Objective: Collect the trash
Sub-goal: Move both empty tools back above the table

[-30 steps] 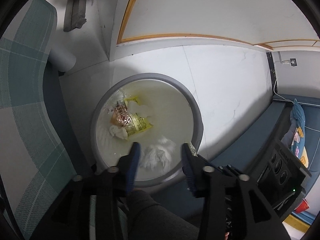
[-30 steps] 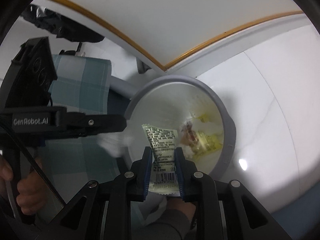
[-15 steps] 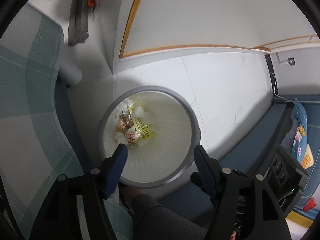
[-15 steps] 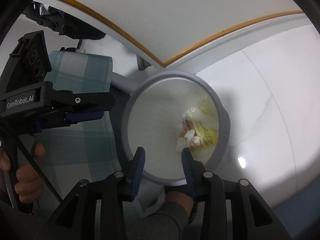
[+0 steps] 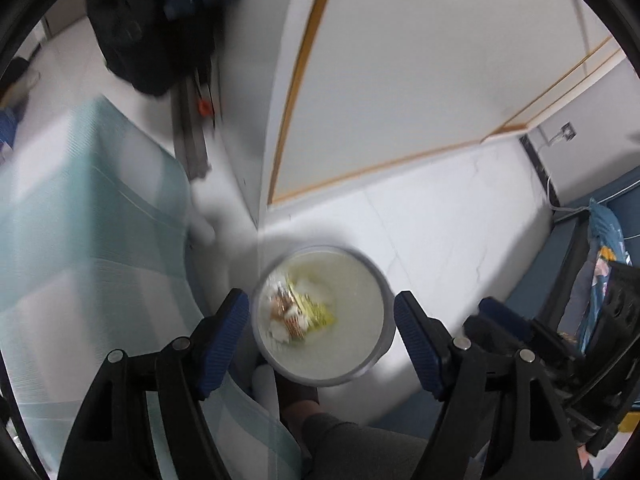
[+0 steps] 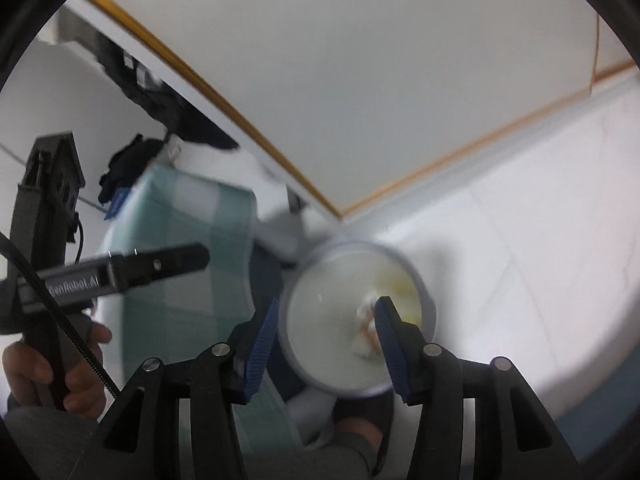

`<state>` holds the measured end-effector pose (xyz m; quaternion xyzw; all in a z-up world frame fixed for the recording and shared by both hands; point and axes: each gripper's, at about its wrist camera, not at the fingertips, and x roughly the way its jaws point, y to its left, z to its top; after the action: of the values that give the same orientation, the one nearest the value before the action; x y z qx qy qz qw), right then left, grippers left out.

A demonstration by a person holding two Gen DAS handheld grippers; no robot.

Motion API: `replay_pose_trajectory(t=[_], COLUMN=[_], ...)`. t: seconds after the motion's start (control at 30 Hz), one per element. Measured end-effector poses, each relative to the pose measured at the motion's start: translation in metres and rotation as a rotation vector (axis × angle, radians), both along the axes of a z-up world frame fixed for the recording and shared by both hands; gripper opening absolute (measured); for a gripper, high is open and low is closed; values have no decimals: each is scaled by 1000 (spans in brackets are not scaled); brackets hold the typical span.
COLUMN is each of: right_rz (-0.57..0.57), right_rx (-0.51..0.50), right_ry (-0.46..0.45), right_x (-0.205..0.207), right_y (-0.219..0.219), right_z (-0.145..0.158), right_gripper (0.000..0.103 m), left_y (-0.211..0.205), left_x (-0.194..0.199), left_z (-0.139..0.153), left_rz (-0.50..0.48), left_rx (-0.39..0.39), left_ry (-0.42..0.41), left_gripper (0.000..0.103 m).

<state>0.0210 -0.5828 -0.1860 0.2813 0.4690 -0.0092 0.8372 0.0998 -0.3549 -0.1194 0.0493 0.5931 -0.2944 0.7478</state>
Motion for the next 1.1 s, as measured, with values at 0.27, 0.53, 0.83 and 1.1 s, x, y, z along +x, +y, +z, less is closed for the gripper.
replay_pose_trajectory(t=[0.27,0.53,0.83,1.1], right_rz=[-15,72,185,279], right_rx=[-138,-222,-305,-315], right_ry=[-235,-406,-521,-584], right_x=[-10,-22,-24,-14], right_y=[21,81,153,227], right_z=[102,174,224,241], right_gripper=[54,59,69,80], left_y=[48,120,194,252], left_x=[-15,-21,-33,-40], left_z=[67,115,156,159], left_rz=[106,252,398,524], left_rx=[-42,-89,-88,-76], left_ry=[-229,-397,-563,-615], left_gripper=[78,87,96,101])
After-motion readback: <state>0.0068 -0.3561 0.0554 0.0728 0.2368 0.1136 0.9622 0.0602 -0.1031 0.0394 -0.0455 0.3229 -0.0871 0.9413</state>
